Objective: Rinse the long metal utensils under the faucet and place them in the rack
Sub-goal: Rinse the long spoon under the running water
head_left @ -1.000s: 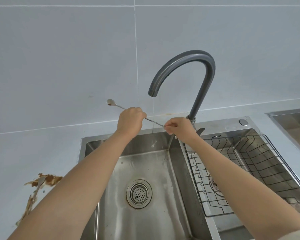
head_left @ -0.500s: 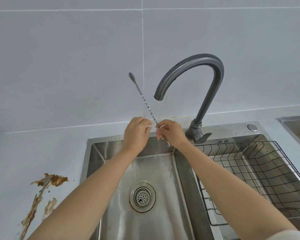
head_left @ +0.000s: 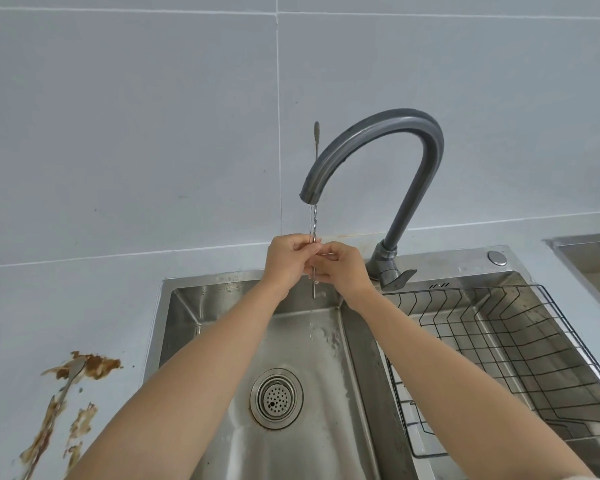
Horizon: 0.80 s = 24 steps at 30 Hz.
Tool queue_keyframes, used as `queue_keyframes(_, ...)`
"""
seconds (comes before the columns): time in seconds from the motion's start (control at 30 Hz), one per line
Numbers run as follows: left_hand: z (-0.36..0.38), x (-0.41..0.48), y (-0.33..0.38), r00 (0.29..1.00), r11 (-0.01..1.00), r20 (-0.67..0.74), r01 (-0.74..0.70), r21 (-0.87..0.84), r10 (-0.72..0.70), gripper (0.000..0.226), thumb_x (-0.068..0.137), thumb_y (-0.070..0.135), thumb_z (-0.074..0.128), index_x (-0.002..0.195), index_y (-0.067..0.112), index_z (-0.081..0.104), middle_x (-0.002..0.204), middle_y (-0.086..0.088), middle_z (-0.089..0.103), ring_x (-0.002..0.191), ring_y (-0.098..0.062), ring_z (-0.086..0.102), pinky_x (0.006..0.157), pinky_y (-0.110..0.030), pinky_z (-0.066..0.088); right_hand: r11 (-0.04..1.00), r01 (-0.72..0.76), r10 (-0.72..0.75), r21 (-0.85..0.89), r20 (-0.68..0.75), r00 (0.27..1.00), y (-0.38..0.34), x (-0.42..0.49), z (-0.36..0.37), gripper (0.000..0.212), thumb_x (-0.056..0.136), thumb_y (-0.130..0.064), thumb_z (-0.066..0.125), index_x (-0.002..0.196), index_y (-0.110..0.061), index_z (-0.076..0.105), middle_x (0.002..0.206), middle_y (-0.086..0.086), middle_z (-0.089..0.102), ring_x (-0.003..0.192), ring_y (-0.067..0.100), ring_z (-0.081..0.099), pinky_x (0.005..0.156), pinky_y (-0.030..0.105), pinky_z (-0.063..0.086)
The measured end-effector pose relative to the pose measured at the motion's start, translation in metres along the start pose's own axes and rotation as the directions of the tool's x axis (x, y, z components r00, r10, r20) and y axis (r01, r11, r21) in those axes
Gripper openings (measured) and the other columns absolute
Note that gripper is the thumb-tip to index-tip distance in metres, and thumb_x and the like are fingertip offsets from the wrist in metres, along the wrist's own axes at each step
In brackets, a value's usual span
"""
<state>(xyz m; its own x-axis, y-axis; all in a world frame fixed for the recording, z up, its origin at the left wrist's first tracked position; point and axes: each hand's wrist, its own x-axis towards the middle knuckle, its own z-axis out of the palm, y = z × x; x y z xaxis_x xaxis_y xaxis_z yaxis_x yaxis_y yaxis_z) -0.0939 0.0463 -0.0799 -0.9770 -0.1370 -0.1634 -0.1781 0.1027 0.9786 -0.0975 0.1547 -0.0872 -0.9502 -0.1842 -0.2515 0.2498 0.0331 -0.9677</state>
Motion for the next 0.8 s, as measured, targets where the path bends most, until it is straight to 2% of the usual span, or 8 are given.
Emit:
queue_keyframes(0.07, 0.0, 0.0, -0.003, 1.0, 1.0, -0.005, -0.001, -0.005, 0.001, 0.016, 0.085, 0.003, 0.061, 0.097, -0.004, 0.068, 0.074, 0.001, 0.066, 0.059, -0.003, 0.062, 0.055, -0.018, 0.053, 1.0, -0.02, 0.02, -0.007, -0.004, 1.0, 0.002, -0.001, 0.001, 0.019, 0.087, 0.002, 0.058, 0.072, -0.01, 0.059, 0.054, -0.007, 0.067, 0.048, 0.003, 0.065, 0.055, 0.018, 0.055)
queue_keyframes(0.17, -0.002, 0.002, -0.005, 0.999, 1.0, -0.043, -0.014, -0.003, 0.014, 0.016, 0.082, -0.001, 0.062, 0.097, -0.007, 0.067, 0.072, 0.002, 0.064, 0.053, 0.004, 0.061, 0.058, -0.011, 0.052, 0.997, -0.036, 0.037, -0.062, 0.01, 0.999, 0.005, -0.003, 0.003, 0.02, 0.088, -0.003, 0.06, 0.069, -0.008, 0.06, 0.046, -0.007, 0.063, 0.044, 0.003, 0.059, 0.053, 0.016, 0.052)
queue_keyframes(0.27, -0.008, 0.001, -0.002, 1.0, 1.0, -0.018, -0.012, -0.021, 0.012, 0.009, 0.082, -0.005, 0.061, 0.083, 0.002, 0.067, 0.063, -0.001, 0.063, 0.049, 0.001, 0.061, 0.057, -0.014, 0.055, 0.992, -0.069, 0.07, -0.103, 0.005, 0.998, 0.002, -0.004, 0.001, 0.01, 0.086, -0.008, 0.064, 0.078, -0.002, 0.06, 0.057, 0.002, 0.064, 0.052, 0.01, 0.059, 0.056, 0.016, 0.054)
queue_keyframes(0.33, -0.013, 0.002, -0.002, 1.0, 0.999, -0.009, -0.008, -0.031, 0.008, 0.014, 0.081, -0.005, 0.062, 0.073, 0.005, 0.066, 0.055, 0.001, 0.063, 0.047, -0.002, 0.06, 0.053, -0.016, 0.056, 0.989, -0.101, 0.102, -0.103, -0.001, 0.995, -0.003, -0.003, -0.003, 0.012, 0.083, -0.008, 0.067, 0.078, -0.008, 0.056, 0.065, 0.006, 0.063, 0.054, 0.01, 0.061, 0.06, 0.019, 0.055)
queue_keyframes(0.4, -0.015, 0.001, -0.002, 1.0, 0.999, 0.004, 0.0, -0.04, 0.0, 0.004, 0.081, -0.005, 0.063, 0.081, -0.004, 0.067, 0.057, 0.0, 0.063, 0.042, 0.001, 0.06, 0.047, -0.013, 0.053, 0.99, -0.119, 0.119, -0.079, -0.003, 0.993, -0.009, -0.001, -0.007, 0.013, 0.083, -0.006, 0.066, 0.085, -0.011, 0.054, 0.073, 0.007, 0.063, 0.062, 0.013, 0.063, 0.066, 0.023, 0.053)
queue_keyframes(0.53, -0.013, -0.002, -0.001, 0.997, 1.0, 0.071, -0.007, 0.002, 0.007, 0.016, 0.084, 0.004, 0.063, 0.096, -0.005, 0.067, 0.065, -0.003, 0.062, 0.044, 0.004, 0.06, 0.048, -0.01, 0.051, 1.0, -0.002, 0.002, -0.025, 0.026, 1.0, -0.02, 0.001, -0.008, 0.013, 0.086, -0.004, 0.061, 0.089, -0.016, 0.057, 0.083, 0.001, 0.065, 0.075, 0.014, 0.061, 0.079, 0.025, 0.05)
queue_keyframes(0.67, -0.011, -0.006, -0.001, 0.992, 0.998, 0.124, -0.032, 0.049, 0.026, 0.013, 0.087, 0.008, 0.06, 0.079, 0.008, 0.07, 0.064, -0.004, 0.063, 0.046, 0.003, 0.059, 0.049, -0.011, 0.051, 0.997, 0.068, -0.067, -0.027, 0.028, 0.997, -0.027, -0.001, -0.001, 0.015, 0.086, 0.001, 0.059, 0.075, -0.01, 0.06, 0.069, 0.006, 0.06, 0.055, 0.017, 0.055, 0.059, 0.017, 0.052)
queue_keyframes(0.8, -0.015, -0.011, -0.006, 0.996, 0.998, 0.09, -0.011, 0.06, 0.005, 0.011, 0.086, 0.003, 0.06, 0.086, 0.0, 0.071, 0.064, -0.004, 0.062, 0.044, 0.003, 0.059, 0.049, -0.011, 0.051, 0.993, 0.057, -0.057, -0.105, 0.001, 0.998, -0.024, 0.0, 0.004, 0.02, 0.086, -0.002, 0.061, 0.068, -0.012, 0.06, 0.068, 0.003, 0.06, 0.062, 0.012, 0.056, 0.066, 0.017, 0.051)
